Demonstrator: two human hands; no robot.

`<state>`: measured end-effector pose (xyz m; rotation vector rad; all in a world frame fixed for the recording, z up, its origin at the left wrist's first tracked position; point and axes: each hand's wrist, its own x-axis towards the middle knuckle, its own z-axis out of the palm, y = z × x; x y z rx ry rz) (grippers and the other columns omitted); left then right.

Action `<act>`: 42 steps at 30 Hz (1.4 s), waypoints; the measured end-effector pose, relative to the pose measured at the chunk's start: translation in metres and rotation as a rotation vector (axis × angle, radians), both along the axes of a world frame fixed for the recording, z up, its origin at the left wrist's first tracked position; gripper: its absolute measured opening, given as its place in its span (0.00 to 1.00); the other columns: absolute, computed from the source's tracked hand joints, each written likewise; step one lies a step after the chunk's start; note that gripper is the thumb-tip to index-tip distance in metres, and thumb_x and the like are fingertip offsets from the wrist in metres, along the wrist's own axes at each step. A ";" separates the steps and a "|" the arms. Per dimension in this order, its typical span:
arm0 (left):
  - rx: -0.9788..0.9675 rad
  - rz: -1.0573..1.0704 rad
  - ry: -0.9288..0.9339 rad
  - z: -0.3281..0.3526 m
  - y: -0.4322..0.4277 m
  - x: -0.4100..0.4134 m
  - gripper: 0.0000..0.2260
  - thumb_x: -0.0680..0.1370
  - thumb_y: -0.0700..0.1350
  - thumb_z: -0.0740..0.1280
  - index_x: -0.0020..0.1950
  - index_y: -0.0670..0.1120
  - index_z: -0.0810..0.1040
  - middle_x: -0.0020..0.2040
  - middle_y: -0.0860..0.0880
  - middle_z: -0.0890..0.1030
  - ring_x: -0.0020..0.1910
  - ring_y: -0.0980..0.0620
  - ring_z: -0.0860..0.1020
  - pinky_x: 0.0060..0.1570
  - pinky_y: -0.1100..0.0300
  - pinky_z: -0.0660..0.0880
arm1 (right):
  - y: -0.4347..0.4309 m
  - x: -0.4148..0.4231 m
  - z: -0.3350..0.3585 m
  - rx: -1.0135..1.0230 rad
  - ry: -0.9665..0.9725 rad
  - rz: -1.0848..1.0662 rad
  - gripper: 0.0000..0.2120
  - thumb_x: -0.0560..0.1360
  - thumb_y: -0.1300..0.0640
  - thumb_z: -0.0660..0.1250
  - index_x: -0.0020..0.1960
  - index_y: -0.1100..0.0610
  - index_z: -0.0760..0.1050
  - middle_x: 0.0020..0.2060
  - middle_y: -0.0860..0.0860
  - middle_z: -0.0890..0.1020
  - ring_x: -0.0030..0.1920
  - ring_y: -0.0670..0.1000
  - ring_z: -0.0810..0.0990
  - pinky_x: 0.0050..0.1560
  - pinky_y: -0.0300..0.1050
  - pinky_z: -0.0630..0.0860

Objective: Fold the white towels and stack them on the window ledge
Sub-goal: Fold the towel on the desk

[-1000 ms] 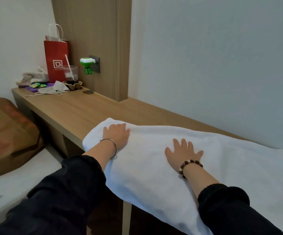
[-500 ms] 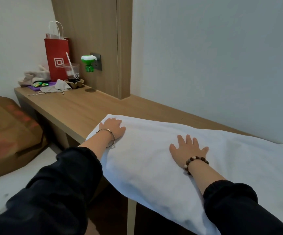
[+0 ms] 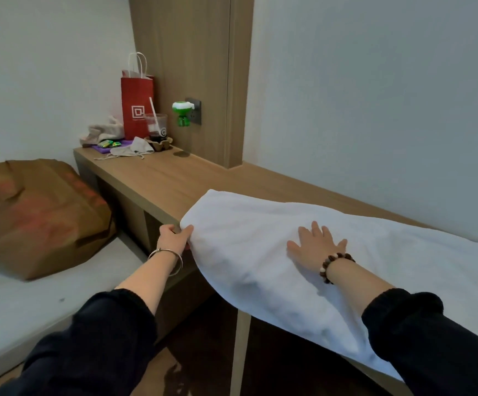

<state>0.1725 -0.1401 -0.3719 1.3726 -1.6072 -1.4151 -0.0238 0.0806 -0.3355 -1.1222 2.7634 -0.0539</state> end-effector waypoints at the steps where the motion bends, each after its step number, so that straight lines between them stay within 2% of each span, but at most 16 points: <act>1: 0.069 -0.053 0.004 0.002 -0.001 0.004 0.24 0.78 0.52 0.66 0.68 0.40 0.67 0.57 0.43 0.76 0.49 0.47 0.77 0.56 0.50 0.72 | 0.001 0.006 0.001 0.020 -0.035 0.025 0.32 0.78 0.36 0.46 0.77 0.50 0.49 0.77 0.50 0.42 0.77 0.56 0.42 0.69 0.69 0.47; 4: 0.146 -0.183 -0.077 0.010 -0.003 0.015 0.22 0.77 0.51 0.67 0.67 0.41 0.70 0.62 0.44 0.74 0.62 0.46 0.72 0.62 0.50 0.69 | 0.008 0.018 0.000 0.079 -0.075 0.071 0.35 0.76 0.33 0.48 0.77 0.48 0.47 0.77 0.49 0.43 0.77 0.55 0.44 0.68 0.69 0.51; 7: 0.102 -0.255 -0.083 0.021 -0.005 0.023 0.14 0.76 0.49 0.70 0.57 0.43 0.76 0.62 0.44 0.76 0.58 0.47 0.73 0.62 0.50 0.71 | 0.016 0.025 -0.006 0.078 -0.093 0.046 0.36 0.75 0.32 0.46 0.77 0.46 0.43 0.77 0.48 0.41 0.77 0.54 0.40 0.69 0.69 0.49; 10: 0.227 -0.349 -0.118 0.038 0.004 0.026 0.14 0.76 0.44 0.69 0.59 0.40 0.75 0.58 0.42 0.79 0.52 0.44 0.78 0.54 0.49 0.76 | 0.018 0.035 -0.013 0.021 -0.025 0.023 0.34 0.76 0.32 0.45 0.77 0.45 0.43 0.77 0.47 0.41 0.77 0.53 0.40 0.69 0.70 0.44; 13: 0.096 -0.418 -0.241 0.069 0.020 0.021 0.14 0.76 0.42 0.70 0.58 0.37 0.75 0.48 0.42 0.80 0.45 0.44 0.79 0.45 0.51 0.77 | 0.024 0.031 -0.006 -0.210 -0.145 -0.001 0.32 0.78 0.37 0.52 0.77 0.49 0.51 0.77 0.48 0.48 0.77 0.52 0.48 0.72 0.63 0.44; 15: -0.100 -0.436 -0.315 0.096 0.035 0.006 0.21 0.75 0.44 0.70 0.65 0.37 0.73 0.57 0.42 0.79 0.54 0.43 0.78 0.56 0.51 0.75 | 0.032 0.019 0.004 -0.470 -0.320 -0.058 0.28 0.80 0.43 0.57 0.75 0.53 0.58 0.76 0.51 0.56 0.75 0.52 0.57 0.73 0.53 0.52; 17: -0.238 -0.497 -0.311 0.127 0.068 -0.014 0.19 0.77 0.42 0.68 0.65 0.39 0.71 0.59 0.44 0.76 0.56 0.45 0.75 0.60 0.53 0.71 | 0.044 0.005 0.015 -0.673 -0.373 -0.124 0.24 0.80 0.49 0.59 0.73 0.56 0.62 0.73 0.53 0.63 0.72 0.53 0.63 0.69 0.48 0.61; 20: 0.103 -0.808 0.028 0.158 0.128 -0.049 0.06 0.79 0.34 0.61 0.55 0.43 0.71 0.52 0.43 0.75 0.50 0.47 0.79 0.52 0.53 0.77 | 0.071 -0.018 0.033 -0.824 -0.308 -0.233 0.21 0.81 0.52 0.58 0.71 0.58 0.65 0.70 0.55 0.68 0.69 0.55 0.67 0.64 0.44 0.64; 22: 0.347 -1.042 0.160 0.163 0.163 -0.060 0.12 0.81 0.37 0.59 0.65 0.44 0.68 0.60 0.45 0.73 0.61 0.43 0.77 0.54 0.52 0.77 | 0.093 -0.038 0.042 -0.854 -0.250 -0.323 0.20 0.81 0.54 0.56 0.70 0.61 0.67 0.69 0.57 0.70 0.68 0.57 0.68 0.61 0.44 0.65; 24: 0.149 -1.127 -0.029 0.151 0.181 -0.078 0.17 0.82 0.42 0.59 0.71 0.44 0.66 0.68 0.48 0.71 0.68 0.46 0.71 0.61 0.52 0.70 | 0.118 -0.057 0.044 -0.817 -0.217 -0.404 0.19 0.81 0.54 0.55 0.66 0.64 0.70 0.65 0.60 0.72 0.64 0.59 0.71 0.57 0.46 0.66; 27: -0.570 -1.095 -0.589 0.107 0.194 -0.092 0.22 0.79 0.52 0.55 0.66 0.39 0.72 0.66 0.42 0.73 0.66 0.43 0.71 0.63 0.53 0.67 | 0.149 -0.065 0.039 -0.667 -0.217 -0.422 0.16 0.79 0.50 0.53 0.50 0.60 0.72 0.54 0.61 0.72 0.58 0.59 0.73 0.50 0.44 0.63; 30: -0.705 -1.042 -0.829 0.046 0.198 -0.092 0.25 0.80 0.57 0.51 0.74 0.47 0.60 0.75 0.44 0.60 0.73 0.43 0.59 0.71 0.43 0.57 | 0.159 -0.056 0.028 -0.497 -0.311 -0.348 0.19 0.82 0.50 0.54 0.68 0.59 0.67 0.66 0.57 0.70 0.68 0.58 0.68 0.62 0.46 0.64; 32: -0.764 -1.003 -0.857 0.024 0.200 -0.089 0.27 0.80 0.61 0.48 0.77 0.53 0.51 0.78 0.50 0.47 0.77 0.45 0.45 0.71 0.36 0.46 | 0.156 -0.046 0.022 -0.289 -0.314 -0.261 0.23 0.82 0.48 0.52 0.73 0.57 0.61 0.72 0.54 0.66 0.70 0.57 0.65 0.67 0.47 0.61; 35: -0.853 -0.975 -0.823 0.019 0.196 -0.083 0.25 0.81 0.60 0.46 0.77 0.55 0.49 0.79 0.52 0.45 0.77 0.46 0.42 0.70 0.34 0.42 | 0.147 -0.034 0.016 -0.096 -0.141 -0.136 0.23 0.82 0.46 0.49 0.69 0.59 0.67 0.67 0.56 0.71 0.66 0.59 0.68 0.66 0.49 0.63; 39: -0.796 -0.956 -0.723 0.032 0.164 -0.078 0.19 0.82 0.52 0.48 0.73 0.57 0.63 0.76 0.54 0.58 0.75 0.49 0.53 0.70 0.35 0.46 | 0.133 -0.026 0.018 -0.117 -0.056 -0.093 0.24 0.82 0.45 0.48 0.52 0.60 0.76 0.50 0.56 0.78 0.54 0.59 0.74 0.53 0.49 0.68; 42: -0.773 -0.799 -0.558 0.036 0.145 -0.075 0.14 0.81 0.47 0.52 0.57 0.55 0.76 0.61 0.52 0.73 0.64 0.48 0.69 0.65 0.44 0.59 | 0.117 -0.026 0.025 -0.247 -0.087 -0.190 0.28 0.81 0.42 0.48 0.39 0.61 0.75 0.39 0.55 0.79 0.42 0.55 0.76 0.42 0.46 0.69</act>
